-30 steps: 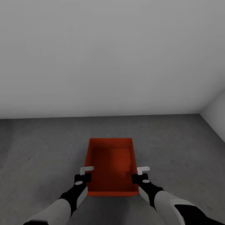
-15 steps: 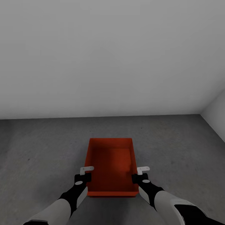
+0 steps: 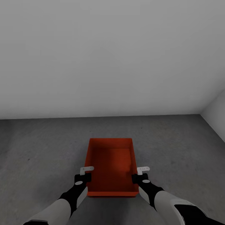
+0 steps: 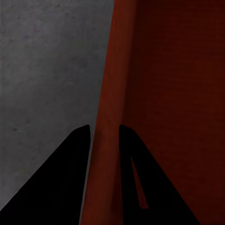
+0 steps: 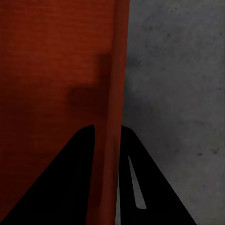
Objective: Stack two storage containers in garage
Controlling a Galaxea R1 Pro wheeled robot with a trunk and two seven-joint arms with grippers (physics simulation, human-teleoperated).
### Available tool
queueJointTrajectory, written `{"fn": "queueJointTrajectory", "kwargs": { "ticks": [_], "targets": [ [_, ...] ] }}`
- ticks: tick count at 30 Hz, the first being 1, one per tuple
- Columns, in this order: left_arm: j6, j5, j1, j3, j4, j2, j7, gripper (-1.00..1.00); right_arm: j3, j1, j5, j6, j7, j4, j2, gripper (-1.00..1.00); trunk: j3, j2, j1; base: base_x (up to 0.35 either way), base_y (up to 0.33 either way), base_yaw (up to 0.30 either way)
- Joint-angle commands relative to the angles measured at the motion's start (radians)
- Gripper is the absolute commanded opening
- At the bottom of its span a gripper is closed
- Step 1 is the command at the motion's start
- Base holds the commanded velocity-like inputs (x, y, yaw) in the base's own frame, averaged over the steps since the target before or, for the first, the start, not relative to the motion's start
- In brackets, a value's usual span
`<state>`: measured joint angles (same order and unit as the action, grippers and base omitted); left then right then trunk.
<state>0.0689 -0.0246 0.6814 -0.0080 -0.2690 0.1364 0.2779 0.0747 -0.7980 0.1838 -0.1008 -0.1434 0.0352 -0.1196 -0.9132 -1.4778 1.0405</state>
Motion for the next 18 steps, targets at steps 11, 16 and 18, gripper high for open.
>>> {"fn": "queueJointTrajectory", "kwargs": {
  "ticks": [11, 16, 18],
  "targets": [
    [0.004, -0.006, 0.0, -0.016, 0.004, -0.051, 0.038, -1.0, 0.024, -0.001, 0.01, -0.004, -0.021, 0.068, 0.0, -1.0, -0.026, -0.056, 0.031, 0.0, 0.0, 0.0],
    [0.005, -0.006, 0.0, -0.015, 0.003, -0.051, 0.038, -1.0, 0.025, -0.001, 0.01, -0.004, -0.02, 0.068, 0.0, -1.0, -0.038, -0.084, 0.046, 0.0, 0.0, 0.0],
    [0.005, -0.006, 0.0, -0.015, 0.003, -0.051, 0.038, -1.0, 0.023, -0.001, 0.01, -0.004, -0.02, 0.068, 0.0, -1.0, -0.038, -0.084, 0.046, 0.0, 0.0, 0.0]
  ]
}}
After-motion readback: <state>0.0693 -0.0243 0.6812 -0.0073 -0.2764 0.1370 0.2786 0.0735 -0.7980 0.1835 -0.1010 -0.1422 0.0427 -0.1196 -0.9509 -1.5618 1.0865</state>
